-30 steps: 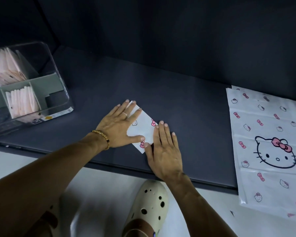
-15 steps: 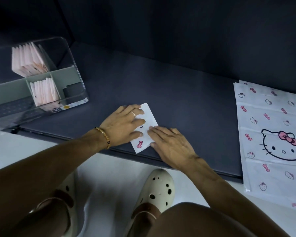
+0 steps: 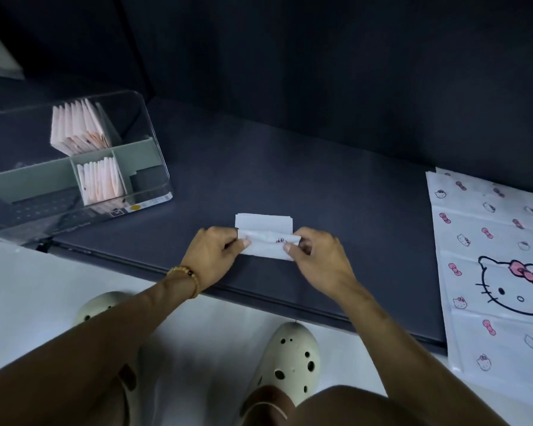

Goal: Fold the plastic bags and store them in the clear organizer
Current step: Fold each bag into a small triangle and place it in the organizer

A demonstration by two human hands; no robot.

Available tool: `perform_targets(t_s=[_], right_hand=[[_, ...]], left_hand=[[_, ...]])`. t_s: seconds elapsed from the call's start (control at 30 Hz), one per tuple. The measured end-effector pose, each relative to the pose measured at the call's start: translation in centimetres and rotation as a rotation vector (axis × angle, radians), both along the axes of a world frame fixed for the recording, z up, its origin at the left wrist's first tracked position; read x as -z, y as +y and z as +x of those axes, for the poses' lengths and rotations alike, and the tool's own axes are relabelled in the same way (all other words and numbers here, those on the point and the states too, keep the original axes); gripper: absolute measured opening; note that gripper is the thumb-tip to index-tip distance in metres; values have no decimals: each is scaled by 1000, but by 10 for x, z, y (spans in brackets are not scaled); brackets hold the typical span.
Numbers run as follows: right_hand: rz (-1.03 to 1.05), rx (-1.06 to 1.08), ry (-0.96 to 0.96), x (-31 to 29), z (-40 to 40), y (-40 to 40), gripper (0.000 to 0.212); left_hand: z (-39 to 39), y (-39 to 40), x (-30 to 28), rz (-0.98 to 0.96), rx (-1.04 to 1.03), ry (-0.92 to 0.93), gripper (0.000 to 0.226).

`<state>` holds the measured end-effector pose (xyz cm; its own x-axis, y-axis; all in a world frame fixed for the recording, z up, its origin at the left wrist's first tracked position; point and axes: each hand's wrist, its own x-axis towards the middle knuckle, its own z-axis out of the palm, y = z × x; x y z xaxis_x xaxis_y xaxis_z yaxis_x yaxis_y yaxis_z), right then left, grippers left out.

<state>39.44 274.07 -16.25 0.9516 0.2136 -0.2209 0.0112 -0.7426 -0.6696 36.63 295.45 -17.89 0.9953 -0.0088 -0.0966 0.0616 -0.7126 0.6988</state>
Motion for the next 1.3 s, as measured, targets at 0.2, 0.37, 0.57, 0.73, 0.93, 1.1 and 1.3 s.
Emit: perform_targets(t_s=[0.2, 0.37, 0.57, 0.73, 0.93, 1.1, 1.3], right_hand=[[-51, 201, 244, 8, 30, 24, 31], [-51, 333, 240, 11, 32, 31, 34], [-207, 308, 163, 10, 31, 34, 30], [-497, -130, -453, 30, -2, 23, 42], [-547, -182, -322, 56, -10, 12, 59], [-554, -144, -329, 56, -10, 13, 58], [-544, -168, -320, 54, -9, 14, 52]], left_hand=[[18, -6, 3, -8, -267, 89, 34], [30, -19, 2, 329, -302, 37, 22], [27, -19, 24, 600, 451, -313, 50], [25, -20, 35, 651, 449, -178, 56], [26, -33, 23, 738, 497, -284, 51], [33, -49, 26, 599, 515, -278, 49], [42, -11, 34, 476, 532, -195, 51]])
